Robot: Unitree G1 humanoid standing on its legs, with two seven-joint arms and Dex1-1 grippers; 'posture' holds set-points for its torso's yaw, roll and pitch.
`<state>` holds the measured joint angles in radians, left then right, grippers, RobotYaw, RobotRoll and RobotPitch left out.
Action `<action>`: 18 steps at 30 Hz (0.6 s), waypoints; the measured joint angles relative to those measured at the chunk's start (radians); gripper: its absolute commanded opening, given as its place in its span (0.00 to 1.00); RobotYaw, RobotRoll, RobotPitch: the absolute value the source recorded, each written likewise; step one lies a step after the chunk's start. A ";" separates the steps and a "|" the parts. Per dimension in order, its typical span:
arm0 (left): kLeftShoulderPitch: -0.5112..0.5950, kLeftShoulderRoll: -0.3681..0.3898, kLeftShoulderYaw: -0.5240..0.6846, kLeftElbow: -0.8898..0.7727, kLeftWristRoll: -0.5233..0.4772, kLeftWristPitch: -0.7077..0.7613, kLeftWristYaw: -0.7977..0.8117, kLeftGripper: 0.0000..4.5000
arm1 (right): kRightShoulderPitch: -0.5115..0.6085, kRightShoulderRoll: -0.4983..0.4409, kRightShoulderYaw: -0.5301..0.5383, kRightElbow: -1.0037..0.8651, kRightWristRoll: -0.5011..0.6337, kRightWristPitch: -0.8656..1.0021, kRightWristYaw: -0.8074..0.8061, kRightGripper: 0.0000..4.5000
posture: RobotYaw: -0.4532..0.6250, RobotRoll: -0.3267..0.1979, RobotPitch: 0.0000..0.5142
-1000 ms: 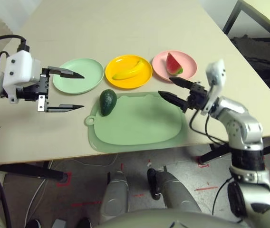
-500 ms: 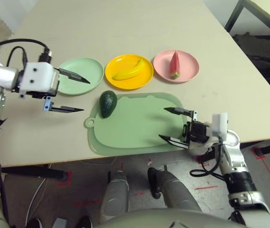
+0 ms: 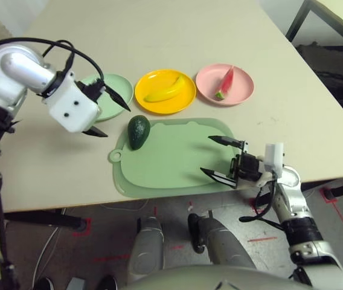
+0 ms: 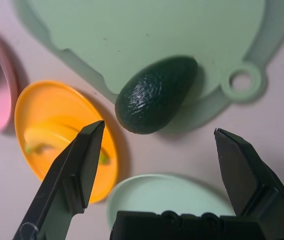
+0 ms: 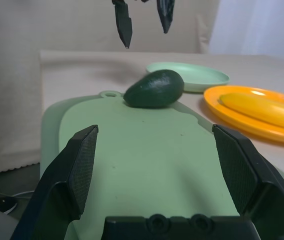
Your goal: Place the fruits into color-matched plates.
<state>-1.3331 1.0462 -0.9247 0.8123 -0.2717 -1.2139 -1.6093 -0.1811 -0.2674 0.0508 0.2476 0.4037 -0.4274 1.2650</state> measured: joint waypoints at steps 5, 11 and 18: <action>-0.014 -0.066 -0.044 0.063 0.000 -0.125 -0.001 1.00 | 0.015 0.001 0.019 -0.009 0.001 -0.027 -0.004 0.99 | 0.35 0.62 0.35; -0.004 -0.110 -0.046 0.100 0.004 -0.154 -0.001 1.00 | 0.032 0.001 0.042 -0.025 0.001 -0.028 -0.010 0.99 | 0.33 0.62 0.35; 0.048 -0.111 -0.035 0.099 0.027 -0.154 -0.001 1.00 | 0.035 -0.002 0.044 -0.044 0.001 -0.029 -0.036 0.99 | 0.33 0.62 0.35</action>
<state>-1.2849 0.9348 -0.9594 0.9110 -0.2450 -1.3676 -1.6102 -0.1457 -0.2693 0.0945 0.2034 0.4042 -0.4565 1.2289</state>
